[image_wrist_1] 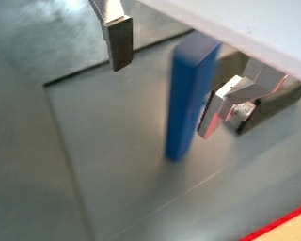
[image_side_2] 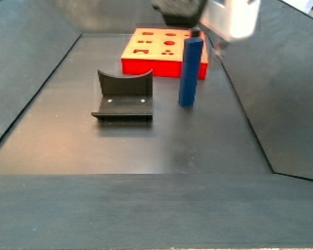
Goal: Pick up the rectangle object. Move up. Move to above the board. Insert the rectangle object.
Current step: Pick up the rectangle object.
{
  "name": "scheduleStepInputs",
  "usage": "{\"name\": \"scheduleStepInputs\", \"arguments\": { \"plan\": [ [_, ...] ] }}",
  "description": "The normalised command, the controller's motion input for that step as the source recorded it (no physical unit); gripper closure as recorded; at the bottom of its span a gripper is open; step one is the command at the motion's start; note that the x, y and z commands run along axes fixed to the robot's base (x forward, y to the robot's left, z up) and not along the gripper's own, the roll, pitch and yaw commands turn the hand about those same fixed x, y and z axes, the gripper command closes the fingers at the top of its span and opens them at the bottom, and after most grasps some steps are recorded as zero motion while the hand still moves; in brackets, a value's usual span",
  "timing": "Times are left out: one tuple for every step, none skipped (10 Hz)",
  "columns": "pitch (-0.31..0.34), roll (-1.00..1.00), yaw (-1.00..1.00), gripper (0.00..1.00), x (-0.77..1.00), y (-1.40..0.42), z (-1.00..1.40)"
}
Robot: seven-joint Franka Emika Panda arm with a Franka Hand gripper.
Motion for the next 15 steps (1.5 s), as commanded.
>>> {"name": "scheduleStepInputs", "arguments": {
  "plan": [
    [0.06,-0.11,0.0,0.0,0.13,0.05,0.11],
    [0.037,0.0,0.0,0.0,0.1,0.06,-0.03],
    [0.197,0.0,0.15,0.0,0.56,0.3,0.0],
    [0.036,0.0,0.03,0.0,0.13,0.0,0.0],
    [0.0,0.0,0.0,0.0,0.0,0.0,-0.05],
    [0.01,0.1,0.0,0.0,0.08,0.0,-0.51],
    [0.024,0.09,0.0,0.0,0.13,0.0,-0.32],
    [0.0,0.0,0.0,0.0,0.0,0.0,0.0],
    [0.0,0.0,0.0,1.0,0.0,0.0,0.0],
    [-0.043,0.1,0.0,1.0,-0.08,-0.21,0.0],
    [0.0,0.0,0.0,1.0,0.0,0.0,0.0],
    [0.0,0.0,0.0,1.0,0.0,0.0,0.0],
    [0.0,0.0,0.0,1.0,0.0,0.0,0.0],
    [0.0,0.0,0.0,1.0,0.0,0.0,0.0],
    [0.0,0.0,0.0,1.0,0.0,0.0,0.0]
  ]
}}
